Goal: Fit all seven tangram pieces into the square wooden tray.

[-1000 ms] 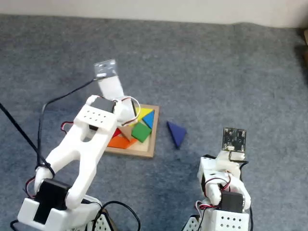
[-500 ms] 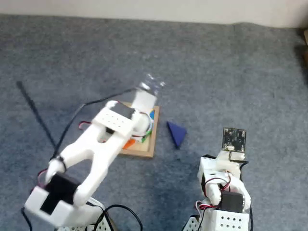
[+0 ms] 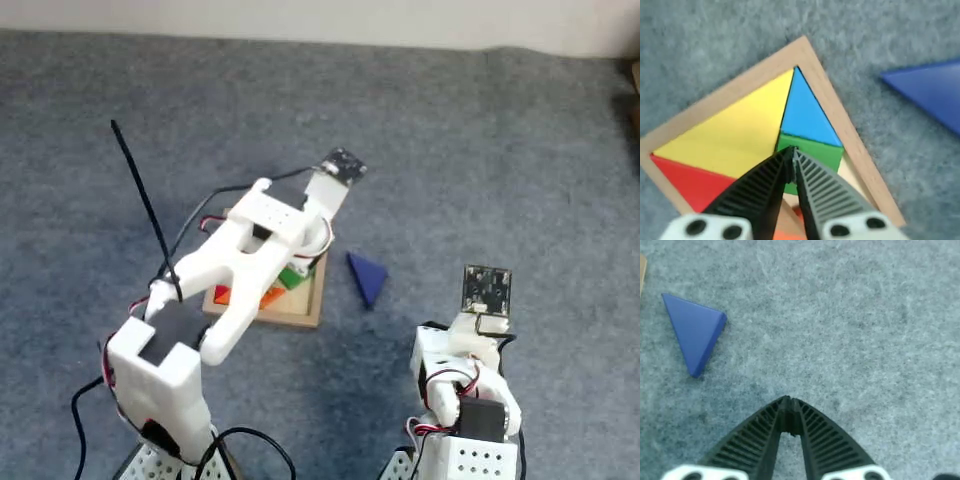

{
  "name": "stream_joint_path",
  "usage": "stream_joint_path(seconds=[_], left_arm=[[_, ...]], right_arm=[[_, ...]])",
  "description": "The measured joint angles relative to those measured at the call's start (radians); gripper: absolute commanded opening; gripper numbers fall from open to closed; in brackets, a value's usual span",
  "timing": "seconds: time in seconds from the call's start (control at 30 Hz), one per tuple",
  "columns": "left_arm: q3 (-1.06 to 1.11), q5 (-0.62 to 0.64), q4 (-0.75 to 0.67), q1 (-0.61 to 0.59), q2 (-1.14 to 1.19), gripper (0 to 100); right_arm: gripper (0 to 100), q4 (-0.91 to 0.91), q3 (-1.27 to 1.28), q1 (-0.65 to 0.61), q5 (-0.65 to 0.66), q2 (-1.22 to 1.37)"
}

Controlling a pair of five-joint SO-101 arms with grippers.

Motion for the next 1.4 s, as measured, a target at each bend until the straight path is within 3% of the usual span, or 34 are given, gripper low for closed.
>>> stream_joint_path(seconds=[0.3,0.53,0.9,1.1,1.4], left_arm=[[-0.091,-0.051,0.061,-0.002,0.023,2],[-0.095,-0.051,0.143,-0.006,-0.118,2],[-0.077,-0.133,0.318,-0.16,-0.172,2],[0.071,-0.149,0.321,-0.157,-0.172,2],[0.207,-0.149,0.169,-0.149,-0.175,2]], right_arm=[[0.9,0.0,0.0,0.0,0.0,0.0],[0.9,0.0,0.0,0.0,0.0,0.0],[0.9,0.0,0.0,0.0,0.0,0.0],[0.9,0.0,0.0,0.0,0.0,0.0],[0.9,0.0,0.0,0.0,0.0,0.0]])
